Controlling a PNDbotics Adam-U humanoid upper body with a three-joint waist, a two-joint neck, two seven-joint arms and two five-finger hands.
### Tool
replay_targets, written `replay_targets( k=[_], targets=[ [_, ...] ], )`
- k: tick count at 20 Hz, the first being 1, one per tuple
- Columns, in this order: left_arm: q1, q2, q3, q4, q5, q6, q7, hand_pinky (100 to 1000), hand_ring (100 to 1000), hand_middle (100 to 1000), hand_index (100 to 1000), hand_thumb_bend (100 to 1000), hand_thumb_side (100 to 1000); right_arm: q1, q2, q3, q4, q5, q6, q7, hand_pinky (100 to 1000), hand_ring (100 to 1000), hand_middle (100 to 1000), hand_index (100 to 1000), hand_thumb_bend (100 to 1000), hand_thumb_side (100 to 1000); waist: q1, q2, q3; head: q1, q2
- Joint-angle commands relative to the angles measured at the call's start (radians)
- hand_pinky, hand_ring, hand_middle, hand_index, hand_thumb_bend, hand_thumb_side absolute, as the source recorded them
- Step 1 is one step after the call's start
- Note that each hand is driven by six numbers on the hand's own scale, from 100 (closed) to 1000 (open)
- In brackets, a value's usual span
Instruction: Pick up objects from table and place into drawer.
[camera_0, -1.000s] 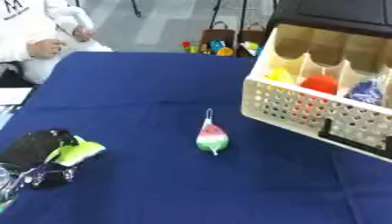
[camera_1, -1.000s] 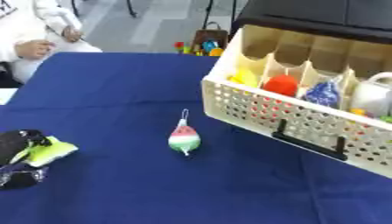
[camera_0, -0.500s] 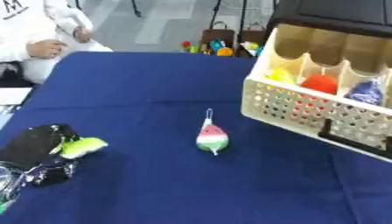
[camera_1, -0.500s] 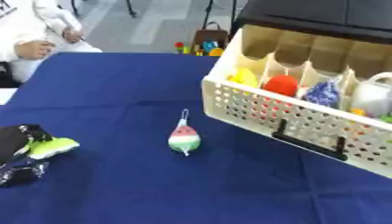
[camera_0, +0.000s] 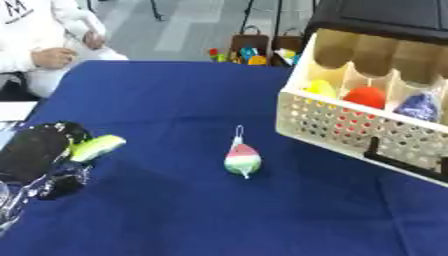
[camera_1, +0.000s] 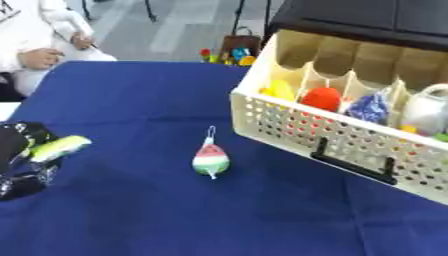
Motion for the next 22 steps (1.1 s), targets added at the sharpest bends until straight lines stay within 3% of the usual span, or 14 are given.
replay_targets(
  k=[1, 8, 17, 18, 19, 22],
  targets=[
    [-0.018, 0.032, 0.03, -0.035, 0.006, 0.015, 0.038, 230, 549, 501, 659, 100, 245, -0.007, -0.012, -0.003, -0.009, 0.005, -0.008, -0.013, 598, 598, 619, 732, 100, 651, 0.001, -0.021, 0.002, -0.003, -0.007],
    [-0.075, 0.061, 0.037, -0.038, 0.064, -0.004, 0.113, 221, 544, 487, 658, 100, 251, -0.004, -0.014, -0.004, -0.009, 0.005, -0.007, -0.016, 597, 598, 626, 731, 100, 648, 0.006, -0.03, -0.001, -0.004, 0.0],
    [-0.282, 0.135, -0.019, -0.038, 0.194, -0.121, 0.136, 229, 549, 484, 661, 100, 261, 0.001, -0.024, 0.006, -0.009, -0.006, -0.013, -0.011, 595, 600, 640, 731, 100, 636, 0.018, -0.063, -0.022, -0.014, 0.031],
    [-0.308, 0.138, -0.026, -0.038, 0.21, -0.135, 0.129, 232, 551, 488, 662, 100, 515, 0.002, -0.024, 0.007, -0.009, -0.008, -0.013, -0.009, 595, 600, 640, 731, 100, 668, 0.019, -0.065, -0.023, -0.014, 0.033],
    [-0.334, 0.142, -0.033, -0.038, 0.226, -0.149, 0.121, 231, 551, 485, 662, 100, 261, 0.003, -0.025, 0.008, -0.009, -0.01, -0.013, -0.007, 595, 600, 641, 731, 100, 637, 0.022, -0.068, -0.027, -0.012, 0.036],
    [-0.402, 0.148, -0.049, -0.038, 0.267, -0.176, 0.092, 232, 551, 484, 662, 100, 262, 0.005, -0.026, 0.012, -0.009, -0.015, -0.013, -0.002, 595, 600, 642, 731, 100, 636, 0.028, -0.077, -0.035, -0.008, 0.044]
  ],
)
